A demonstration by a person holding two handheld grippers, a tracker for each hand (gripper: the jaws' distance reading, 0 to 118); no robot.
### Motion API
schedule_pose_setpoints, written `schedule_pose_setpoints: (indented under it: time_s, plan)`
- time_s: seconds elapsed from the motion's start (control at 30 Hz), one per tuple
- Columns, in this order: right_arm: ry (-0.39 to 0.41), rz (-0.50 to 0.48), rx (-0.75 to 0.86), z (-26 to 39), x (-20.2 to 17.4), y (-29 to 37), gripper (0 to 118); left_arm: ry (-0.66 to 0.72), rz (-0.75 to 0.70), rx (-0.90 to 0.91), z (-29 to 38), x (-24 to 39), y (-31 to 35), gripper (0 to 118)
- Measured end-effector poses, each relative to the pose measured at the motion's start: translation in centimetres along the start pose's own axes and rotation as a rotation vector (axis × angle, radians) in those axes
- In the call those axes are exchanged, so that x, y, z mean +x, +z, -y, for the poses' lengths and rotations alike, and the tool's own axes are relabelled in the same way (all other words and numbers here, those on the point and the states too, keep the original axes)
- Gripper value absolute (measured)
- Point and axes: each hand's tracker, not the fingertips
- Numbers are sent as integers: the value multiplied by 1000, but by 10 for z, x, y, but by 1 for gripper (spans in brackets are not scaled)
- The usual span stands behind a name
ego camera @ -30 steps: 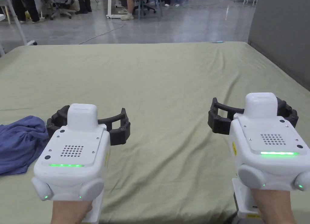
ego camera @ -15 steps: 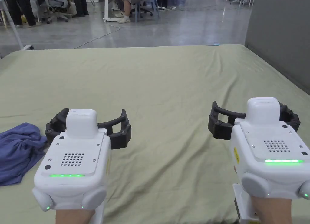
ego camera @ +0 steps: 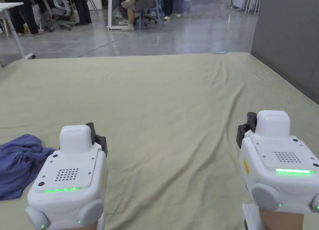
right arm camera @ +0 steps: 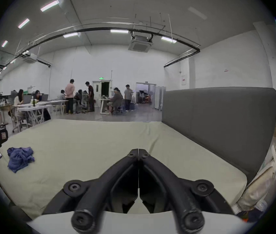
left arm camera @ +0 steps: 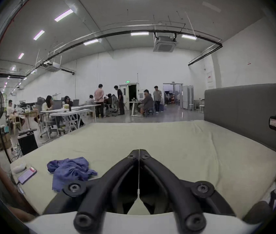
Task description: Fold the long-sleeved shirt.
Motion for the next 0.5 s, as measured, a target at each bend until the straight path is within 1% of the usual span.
schedule_pose_setpoints:
  time_s: [0.1, 0.17, 0.23, 0.33, 0.4, 0.5]
  plan:
    - [-16, -25, 0, -2, 0, 1, 0, 27, 12, -2, -1, -5, -1, 0]
    - [-14, -25, -5, -1, -10, -1, 0, 37, 8, 7, -2, -7, -9, 0]
    - [-7, -52, -10, -1, -19, -2, 0, 31, -7, 12, -4, -14, -12, 0]
    - [5, -101, -10, -2, -42, -9, 0, 56, -63, 9, -5, -32, -15, 0]
    - [5, -158, -1, -4, -63, -14, 0, 62, -102, -1, -4, -50, -11, 0]
    - [-5, -260, 12, -7, -102, -20, 0, 109, -189, -1, -4, -84, 4, 0]
